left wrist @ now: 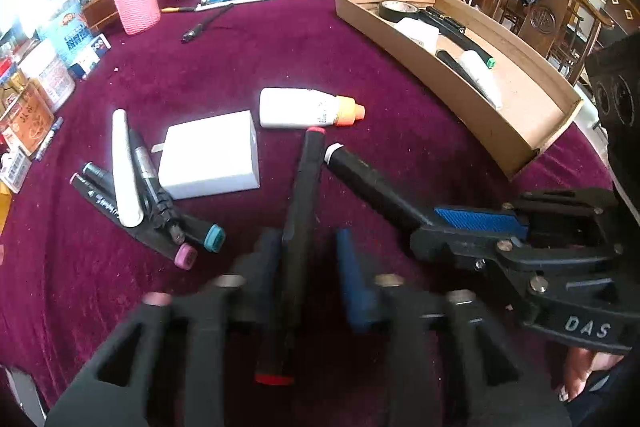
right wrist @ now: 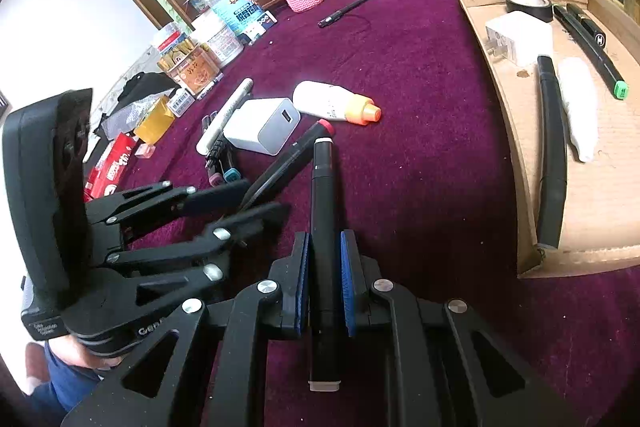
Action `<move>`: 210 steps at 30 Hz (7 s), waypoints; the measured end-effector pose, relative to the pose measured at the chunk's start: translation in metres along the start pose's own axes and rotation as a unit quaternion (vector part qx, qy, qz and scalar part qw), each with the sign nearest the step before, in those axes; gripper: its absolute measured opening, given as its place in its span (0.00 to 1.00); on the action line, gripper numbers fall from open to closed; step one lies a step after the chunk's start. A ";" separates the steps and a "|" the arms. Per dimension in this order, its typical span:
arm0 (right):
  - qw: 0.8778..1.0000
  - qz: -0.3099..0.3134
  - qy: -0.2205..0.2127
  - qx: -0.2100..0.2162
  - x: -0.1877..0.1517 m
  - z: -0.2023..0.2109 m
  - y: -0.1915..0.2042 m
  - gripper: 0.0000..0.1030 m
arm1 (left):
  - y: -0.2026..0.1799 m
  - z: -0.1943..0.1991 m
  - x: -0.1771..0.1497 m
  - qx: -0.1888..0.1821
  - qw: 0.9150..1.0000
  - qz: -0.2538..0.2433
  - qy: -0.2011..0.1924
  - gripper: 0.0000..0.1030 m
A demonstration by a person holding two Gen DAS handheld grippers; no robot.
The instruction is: Organize rigid objects
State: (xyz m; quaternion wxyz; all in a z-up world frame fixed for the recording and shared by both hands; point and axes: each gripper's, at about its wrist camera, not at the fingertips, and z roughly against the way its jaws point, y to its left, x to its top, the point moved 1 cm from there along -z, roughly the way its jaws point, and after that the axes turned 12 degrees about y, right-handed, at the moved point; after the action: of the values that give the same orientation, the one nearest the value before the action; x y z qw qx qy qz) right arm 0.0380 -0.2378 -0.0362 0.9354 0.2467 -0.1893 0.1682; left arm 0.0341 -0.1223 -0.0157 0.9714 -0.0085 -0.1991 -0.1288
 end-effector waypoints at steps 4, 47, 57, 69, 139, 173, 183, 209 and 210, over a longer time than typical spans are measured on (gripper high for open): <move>1.000 0.016 0.004 -0.024 0.001 -0.002 0.009 0.12 | -0.003 0.007 -0.015 0.018 1.000 -0.006 0.002 0.12; 0.976 0.127 0.016 -0.178 0.000 -0.015 0.051 0.13 | -0.006 0.007 -0.021 0.028 0.999 -0.009 -0.018 0.12; 0.977 0.123 0.015 -0.172 0.001 -0.016 0.050 0.13 | -0.010 0.008 -0.023 0.041 0.999 -0.014 -0.023 0.12; 0.980 0.118 0.001 -0.158 -0.001 -0.011 0.048 0.13 | -0.012 0.013 -0.025 0.074 0.996 -0.014 -0.040 0.12; 0.984 0.064 -0.026 -0.161 0.000 -0.001 0.037 0.13 | -0.003 0.029 -0.032 0.077 0.994 0.023 -0.073 0.12; 0.991 -0.026 -0.123 -0.045 -0.003 0.112 -0.050 0.13 | -0.069 0.084 0.048 -0.071 0.993 0.017 -0.092 0.12; 0.984 -0.083 -0.131 -0.091 0.013 0.154 -0.113 0.13 | -0.132 0.064 0.100 -0.108 0.992 -0.011 -0.063 0.12; 0.981 -0.131 -0.047 -0.138 0.054 0.117 -0.177 0.13 | -0.160 -0.033 0.151 -0.126 0.988 0.082 0.017 0.12; 0.981 -0.131 -0.045 -0.138 0.055 0.117 -0.178 0.13 | -0.160 -0.034 0.151 -0.125 0.989 0.082 0.018 0.12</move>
State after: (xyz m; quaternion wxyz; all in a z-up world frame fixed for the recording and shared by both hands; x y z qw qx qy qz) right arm 0.1267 -0.4333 0.0109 0.9649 0.1454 -0.2185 0.0049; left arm 0.1408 -0.3165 0.0066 0.9734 -0.1443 -0.1625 -0.0727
